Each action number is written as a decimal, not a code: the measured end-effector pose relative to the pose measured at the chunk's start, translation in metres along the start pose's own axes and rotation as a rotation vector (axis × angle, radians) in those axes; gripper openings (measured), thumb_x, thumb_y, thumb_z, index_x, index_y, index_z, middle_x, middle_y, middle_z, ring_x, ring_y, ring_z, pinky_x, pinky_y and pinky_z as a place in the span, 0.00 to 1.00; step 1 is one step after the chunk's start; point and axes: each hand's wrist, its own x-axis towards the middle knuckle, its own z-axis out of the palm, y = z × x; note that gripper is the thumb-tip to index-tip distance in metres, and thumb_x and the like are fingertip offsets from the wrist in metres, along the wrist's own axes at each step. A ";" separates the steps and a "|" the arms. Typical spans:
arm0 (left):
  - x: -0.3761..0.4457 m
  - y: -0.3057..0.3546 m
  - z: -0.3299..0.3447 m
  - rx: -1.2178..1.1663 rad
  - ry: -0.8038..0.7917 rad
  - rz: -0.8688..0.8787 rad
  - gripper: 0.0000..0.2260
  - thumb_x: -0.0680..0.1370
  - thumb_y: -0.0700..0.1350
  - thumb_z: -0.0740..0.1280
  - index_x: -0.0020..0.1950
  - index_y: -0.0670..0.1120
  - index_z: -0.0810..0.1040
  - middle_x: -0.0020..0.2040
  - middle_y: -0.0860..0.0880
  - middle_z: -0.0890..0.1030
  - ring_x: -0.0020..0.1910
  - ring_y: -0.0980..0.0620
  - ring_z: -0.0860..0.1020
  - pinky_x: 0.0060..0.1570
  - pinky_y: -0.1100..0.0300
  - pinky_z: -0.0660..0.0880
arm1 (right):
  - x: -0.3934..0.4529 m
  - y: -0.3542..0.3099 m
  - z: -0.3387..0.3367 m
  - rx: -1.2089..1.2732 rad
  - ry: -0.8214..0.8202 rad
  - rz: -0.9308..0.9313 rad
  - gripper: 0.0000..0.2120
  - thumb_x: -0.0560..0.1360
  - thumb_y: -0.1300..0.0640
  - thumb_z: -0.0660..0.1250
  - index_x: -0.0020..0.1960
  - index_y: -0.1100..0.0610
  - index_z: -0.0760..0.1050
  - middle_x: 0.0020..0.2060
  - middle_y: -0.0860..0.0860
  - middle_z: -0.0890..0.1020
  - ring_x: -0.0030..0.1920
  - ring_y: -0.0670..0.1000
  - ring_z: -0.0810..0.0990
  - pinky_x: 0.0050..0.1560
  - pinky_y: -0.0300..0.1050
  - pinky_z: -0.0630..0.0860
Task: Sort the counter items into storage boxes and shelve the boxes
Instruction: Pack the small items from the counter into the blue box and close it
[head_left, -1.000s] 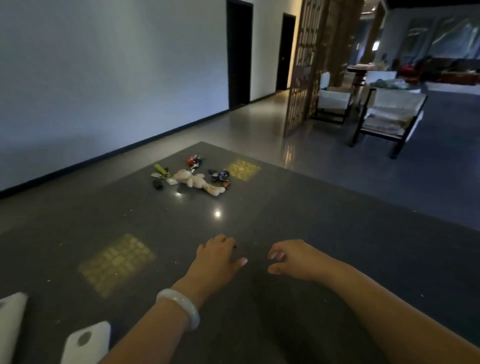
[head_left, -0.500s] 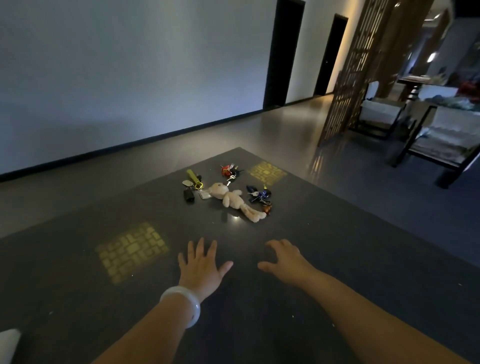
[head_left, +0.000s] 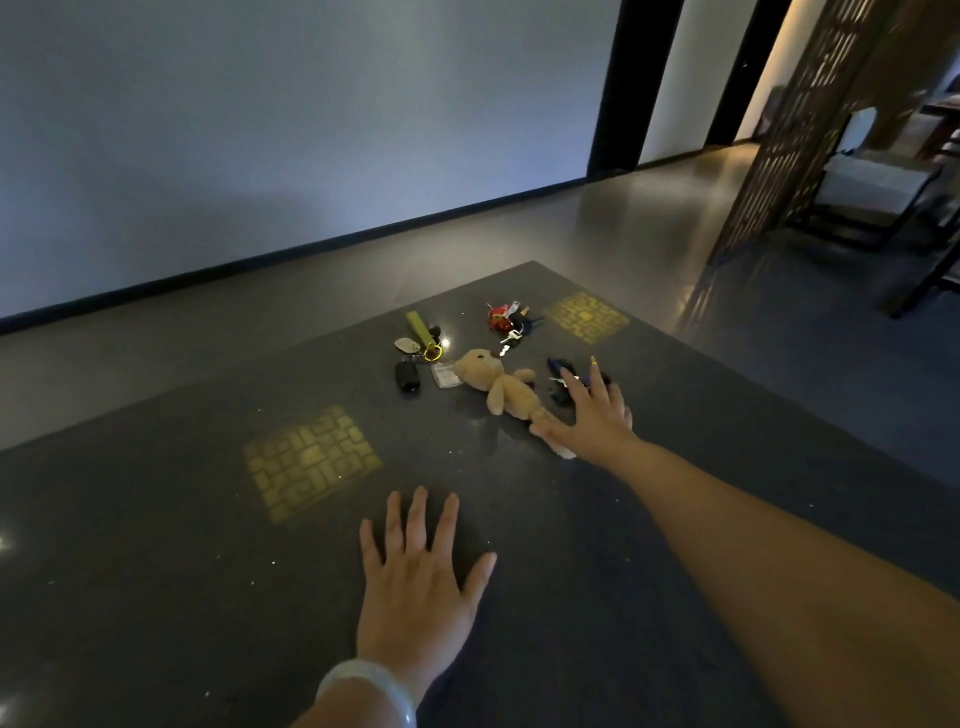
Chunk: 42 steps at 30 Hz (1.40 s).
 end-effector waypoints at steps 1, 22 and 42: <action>0.001 0.000 0.000 0.002 -0.002 -0.003 0.37 0.70 0.73 0.31 0.77 0.59 0.39 0.79 0.51 0.43 0.77 0.45 0.38 0.73 0.39 0.38 | 0.006 -0.002 0.004 -0.024 -0.008 -0.003 0.43 0.71 0.31 0.63 0.78 0.43 0.47 0.78 0.50 0.40 0.76 0.61 0.43 0.73 0.61 0.49; -0.018 -0.002 -0.015 -0.058 -0.095 0.068 0.32 0.79 0.65 0.50 0.79 0.52 0.48 0.80 0.46 0.46 0.78 0.45 0.41 0.74 0.44 0.41 | -0.263 0.032 0.067 -0.199 0.310 -0.173 0.19 0.77 0.37 0.56 0.61 0.46 0.70 0.60 0.48 0.69 0.55 0.48 0.69 0.56 0.46 0.71; -0.120 0.077 -0.007 -0.389 -0.119 0.432 0.15 0.81 0.56 0.58 0.65 0.55 0.72 0.78 0.51 0.45 0.75 0.44 0.57 0.73 0.44 0.57 | -0.372 0.074 0.044 0.058 0.154 0.024 0.30 0.78 0.47 0.63 0.76 0.42 0.54 0.75 0.42 0.49 0.71 0.49 0.59 0.68 0.47 0.66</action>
